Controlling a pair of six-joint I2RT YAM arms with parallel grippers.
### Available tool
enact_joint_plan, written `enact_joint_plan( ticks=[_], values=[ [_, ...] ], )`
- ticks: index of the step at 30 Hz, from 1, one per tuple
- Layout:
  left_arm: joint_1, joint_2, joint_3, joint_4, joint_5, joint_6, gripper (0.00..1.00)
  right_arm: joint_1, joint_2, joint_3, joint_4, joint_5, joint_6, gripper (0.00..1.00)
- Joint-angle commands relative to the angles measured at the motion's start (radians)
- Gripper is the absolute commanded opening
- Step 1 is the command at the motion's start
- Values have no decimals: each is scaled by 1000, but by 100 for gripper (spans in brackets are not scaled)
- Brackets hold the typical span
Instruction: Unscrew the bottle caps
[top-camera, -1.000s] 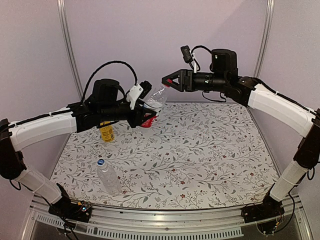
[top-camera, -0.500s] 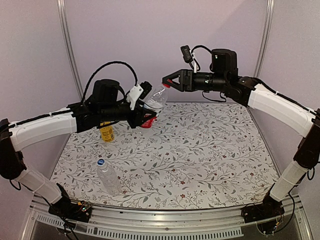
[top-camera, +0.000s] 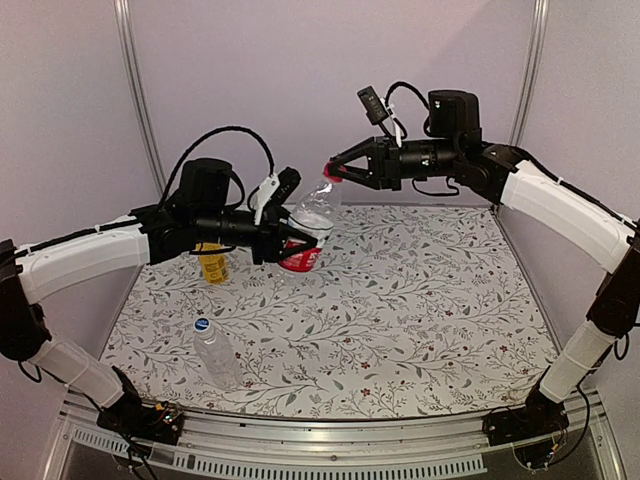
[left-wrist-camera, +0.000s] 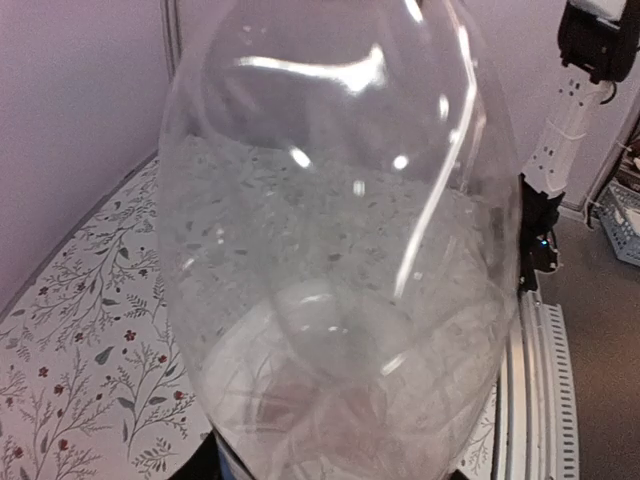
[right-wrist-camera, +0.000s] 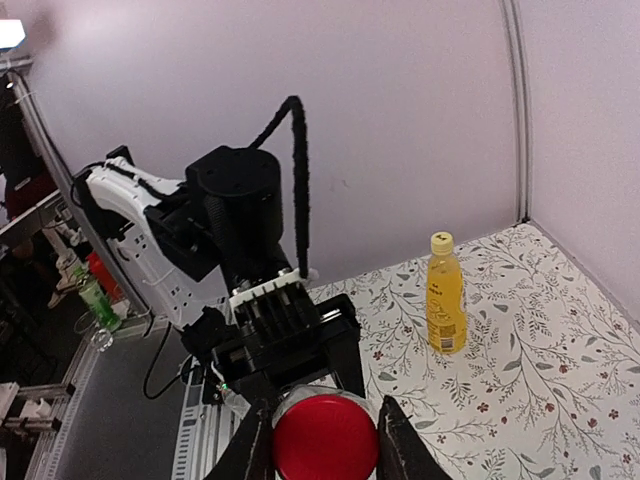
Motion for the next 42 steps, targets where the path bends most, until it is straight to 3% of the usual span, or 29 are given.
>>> enact_joint_plan(
  ticks=[1,4,7,13,17,18,24,30,36,42],
  values=[
    [-21,-20,4,61,519,-22,38,16,65,119,-213,-307,-329,7],
    [-15,-11,6,65,616,-36,36,17,130,250,-389,-372,-457,7],
    [-11,-9,1,73,609,-44,36,15,165,306,-473,-365,-520,16],
    [7,-10,-11,72,459,-40,37,2,135,306,-474,-291,-501,64],
    [11,-7,-10,82,274,-61,36,2,75,259,-367,-229,-404,95],
    [11,-6,-11,86,223,-67,37,2,52,243,-333,-197,-354,99],
    [-3,-33,-41,160,-38,-98,39,3,-21,186,-141,55,-108,99],
    [-43,-60,-74,203,-231,-98,39,8,-20,185,-61,323,122,99],
    [-77,-66,-86,222,-362,-98,39,29,39,217,-61,423,197,97],
    [-96,-56,-89,223,-459,-99,39,68,76,226,-55,424,205,93]
  ],
)
